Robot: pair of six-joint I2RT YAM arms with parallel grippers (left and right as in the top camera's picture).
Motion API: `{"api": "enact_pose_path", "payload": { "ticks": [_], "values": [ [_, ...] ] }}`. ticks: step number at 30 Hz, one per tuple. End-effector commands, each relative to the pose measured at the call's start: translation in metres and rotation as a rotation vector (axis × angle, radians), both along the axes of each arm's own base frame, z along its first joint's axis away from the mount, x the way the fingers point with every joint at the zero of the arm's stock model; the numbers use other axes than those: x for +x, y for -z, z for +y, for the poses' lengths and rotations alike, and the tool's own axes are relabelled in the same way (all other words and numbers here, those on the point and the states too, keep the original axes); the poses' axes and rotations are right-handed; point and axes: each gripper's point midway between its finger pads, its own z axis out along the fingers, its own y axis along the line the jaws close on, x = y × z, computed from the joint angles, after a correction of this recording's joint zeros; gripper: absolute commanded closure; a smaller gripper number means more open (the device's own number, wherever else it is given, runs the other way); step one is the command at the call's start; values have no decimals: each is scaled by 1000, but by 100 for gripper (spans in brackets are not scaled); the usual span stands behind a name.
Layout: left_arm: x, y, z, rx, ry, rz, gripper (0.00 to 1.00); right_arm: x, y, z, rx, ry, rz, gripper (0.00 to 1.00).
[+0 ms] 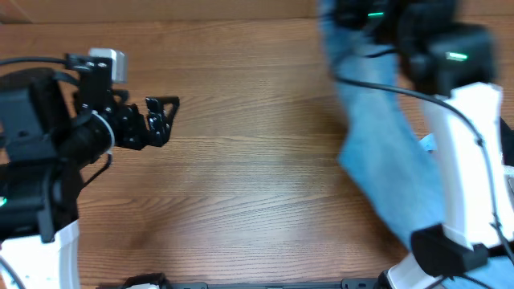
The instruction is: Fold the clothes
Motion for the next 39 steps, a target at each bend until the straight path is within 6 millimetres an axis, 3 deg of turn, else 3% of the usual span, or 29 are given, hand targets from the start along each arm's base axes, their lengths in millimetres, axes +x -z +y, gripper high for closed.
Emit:
{"api": "enact_pose_path", "payload": {
  "ticks": [1, 2, 3, 5, 7, 9, 13, 15, 16, 17, 19, 20, 21, 22, 25, 31, 33, 39],
  "values": [
    [-8, -39, 14, 96, -54, -113, 0, -17, 7, 85, 22, -171, -7, 93],
    [-10, -46, 15, 101, -60, -129, 0, -24, 18, 109, 9, -213, 5, 64],
    [-12, -52, 15, 104, -63, -145, 0, -27, 24, 120, -9, -217, 10, 43],
    [-14, -57, 17, 113, -75, -158, 0, -29, 31, 126, -56, -175, 3, 30],
    [-18, -58, 20, 123, -90, -155, 0, -21, 25, 109, -92, -88, -25, 22],
    [-20, -55, 19, 122, -89, -140, 0, -15, 17, 86, -96, -30, -39, 21],
    [-17, -39, 15, 103, -63, -67, 0, -14, -23, 15, -49, 79, -82, 21],
    [-11, -29, 9, 86, -17, -25, 10, -21, -42, -11, -28, 114, -111, 21],
    [-5, -14, -2, 75, 51, 30, 25, -32, -61, -32, -8, 140, -143, 22],
    [0, -1, -8, 69, 90, 74, 32, -44, -75, -46, 5, 157, -168, 23],
    [12, 26, -19, 70, 144, 163, 57, -66, -93, -64, 18, 180, -198, 26],
    [25, 53, -28, 90, 192, 236, 76, -81, -102, -72, 23, 188, -212, 28],
    [30, 64, -32, 98, 209, 263, 83, -89, -105, -75, 24, 190, -215, 30],
    [43, 89, -37, 117, 232, 321, 93, -101, -109, -79, 25, 191, -217, 31],
    [79, 152, -51, 129, 272, 450, 96, -132, -107, -89, 38, 204, -172, 38],
    [108, 264, -72, 175, 381, 655, 96, -153, -80, -96, 18, 216, -45, 30],
    [112, 305, -69, 206, 366, 735, 96, -154, -74, -96, 7, 216, -22, 30],
    [124, 392, -44, 251, 237, 884, 96, -158, -65, -98, -12, 220, 16, 30]
  ]
}}
